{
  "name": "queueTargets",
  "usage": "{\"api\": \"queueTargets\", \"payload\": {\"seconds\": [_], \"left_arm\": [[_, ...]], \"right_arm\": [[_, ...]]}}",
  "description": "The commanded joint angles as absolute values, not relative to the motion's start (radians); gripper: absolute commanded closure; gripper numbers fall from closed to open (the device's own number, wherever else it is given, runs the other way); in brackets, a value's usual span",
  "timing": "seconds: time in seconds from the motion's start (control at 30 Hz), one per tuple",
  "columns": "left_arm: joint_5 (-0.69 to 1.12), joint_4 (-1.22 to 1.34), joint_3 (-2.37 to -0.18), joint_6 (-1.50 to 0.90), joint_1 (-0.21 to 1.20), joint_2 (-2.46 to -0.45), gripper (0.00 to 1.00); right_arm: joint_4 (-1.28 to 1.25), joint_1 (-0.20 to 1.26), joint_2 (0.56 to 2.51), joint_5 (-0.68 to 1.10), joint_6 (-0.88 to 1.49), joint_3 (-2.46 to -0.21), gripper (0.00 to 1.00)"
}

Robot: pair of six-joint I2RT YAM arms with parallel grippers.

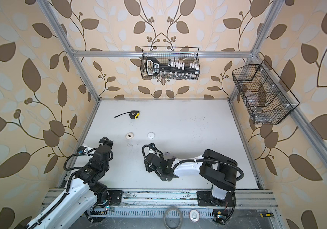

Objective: Insert wireless bluetooth earbuds into charging case
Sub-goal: Move the charging case to the center of the table.

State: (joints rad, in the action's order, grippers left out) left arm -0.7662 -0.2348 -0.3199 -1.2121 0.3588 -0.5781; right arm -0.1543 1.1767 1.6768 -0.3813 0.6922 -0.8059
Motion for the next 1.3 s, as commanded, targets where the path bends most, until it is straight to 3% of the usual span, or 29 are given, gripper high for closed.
{"api": "queueTargets", "payload": {"seconds": [0.0, 0.13, 0.4, 0.73, 0.87, 1.27], "left_arm": [[-0.789, -0.209, -0.323, -1.207, 0.357, -0.584, 0.01], [-0.78, -0.203, -0.329, -1.204, 0.357, -0.609, 0.01], [-0.788, -0.212, -0.343, -1.172, 0.357, -0.625, 0.01], [-0.78, -0.221, -0.357, -1.152, 0.357, -0.634, 0.01], [-0.776, -0.221, -0.357, -1.152, 0.357, -0.632, 0.01], [-0.769, -0.214, -0.359, -1.148, 0.357, -0.641, 0.01]], "right_arm": [[-0.102, 1.183, 1.624, -0.419, 0.561, -0.81, 0.29], [0.001, 1.169, 1.631, -0.421, 0.308, -0.883, 0.12], [0.089, 1.062, 1.727, -0.199, 0.158, -0.947, 0.11], [0.169, 1.057, 1.91, -0.217, 0.137, -1.062, 0.24], [0.171, 1.055, 1.914, -0.215, 0.147, -1.062, 0.3], [0.163, 1.056, 1.874, -0.213, 0.15, -1.021, 0.37]]}}
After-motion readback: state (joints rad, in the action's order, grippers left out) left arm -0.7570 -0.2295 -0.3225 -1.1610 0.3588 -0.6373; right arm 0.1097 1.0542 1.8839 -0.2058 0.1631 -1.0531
